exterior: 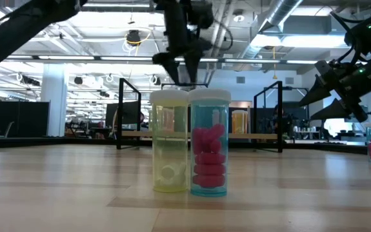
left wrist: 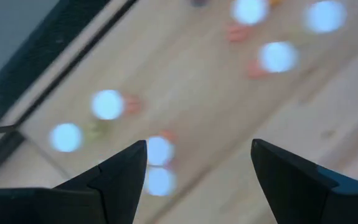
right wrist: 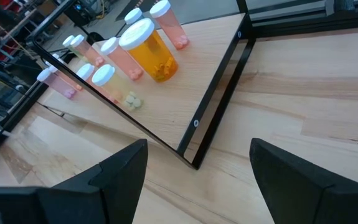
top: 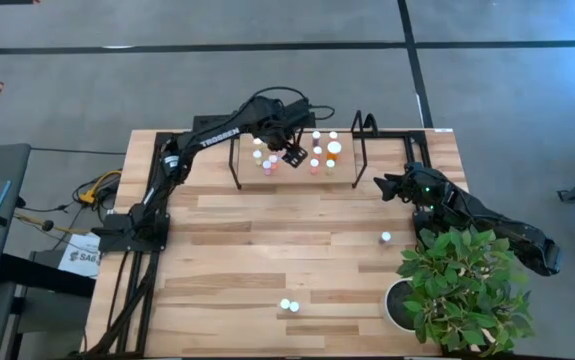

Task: Pick and place medicine bottles onto shelf by color
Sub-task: Put the yellow pill bottle on the shelf

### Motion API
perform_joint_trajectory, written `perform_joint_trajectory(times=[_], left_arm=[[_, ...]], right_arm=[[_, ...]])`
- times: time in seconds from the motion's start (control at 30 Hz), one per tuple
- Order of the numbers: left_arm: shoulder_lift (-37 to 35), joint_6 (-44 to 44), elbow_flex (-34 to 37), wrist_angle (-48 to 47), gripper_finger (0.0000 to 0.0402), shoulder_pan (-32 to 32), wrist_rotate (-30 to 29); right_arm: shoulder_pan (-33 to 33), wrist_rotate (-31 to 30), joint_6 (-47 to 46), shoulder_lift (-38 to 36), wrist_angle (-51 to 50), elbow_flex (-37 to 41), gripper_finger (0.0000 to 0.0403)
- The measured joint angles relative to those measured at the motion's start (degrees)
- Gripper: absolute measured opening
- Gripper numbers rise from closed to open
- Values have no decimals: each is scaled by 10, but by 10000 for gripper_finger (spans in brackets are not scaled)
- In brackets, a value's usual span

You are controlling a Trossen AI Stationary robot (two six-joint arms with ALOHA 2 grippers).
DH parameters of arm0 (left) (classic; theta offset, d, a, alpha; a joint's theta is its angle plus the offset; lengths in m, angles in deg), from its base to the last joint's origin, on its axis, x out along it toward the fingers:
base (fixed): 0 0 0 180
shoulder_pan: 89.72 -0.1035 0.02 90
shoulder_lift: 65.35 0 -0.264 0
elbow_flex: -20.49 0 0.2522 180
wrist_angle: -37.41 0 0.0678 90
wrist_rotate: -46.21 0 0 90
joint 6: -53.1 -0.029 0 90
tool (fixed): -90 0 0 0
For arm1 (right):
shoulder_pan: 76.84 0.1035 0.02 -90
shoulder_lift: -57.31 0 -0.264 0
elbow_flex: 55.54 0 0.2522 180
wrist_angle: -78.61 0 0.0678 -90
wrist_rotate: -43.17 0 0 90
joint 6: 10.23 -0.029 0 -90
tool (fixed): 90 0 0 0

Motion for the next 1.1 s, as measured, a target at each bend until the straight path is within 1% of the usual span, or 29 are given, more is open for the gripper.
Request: perform_joint_trajectory(times=[0.27,0.4,0.47,0.63,0.83,0.97,1.1], left_arm=[[-19,95,0,39,273,79,36],[-19,135,0,51,273,130,37],[-19,157,0,57,273,159,18],[-19,194,0,67,273,231,-63],[-19,209,0,67,273,300,-88],[-19,214,7,68,273,337,-74],[-18,232,26,50,273,378,-37]], right_arm=[[0,0,0,0,0,0,305],[0,0,0,0,0,0,305],[0,0,0,0,0,0,305],[0,0,0,0,0,0,305],[0,0,0,0,0,0,305],[0,0,0,0,0,0,305],[0,0,0,0,0,0,305]])
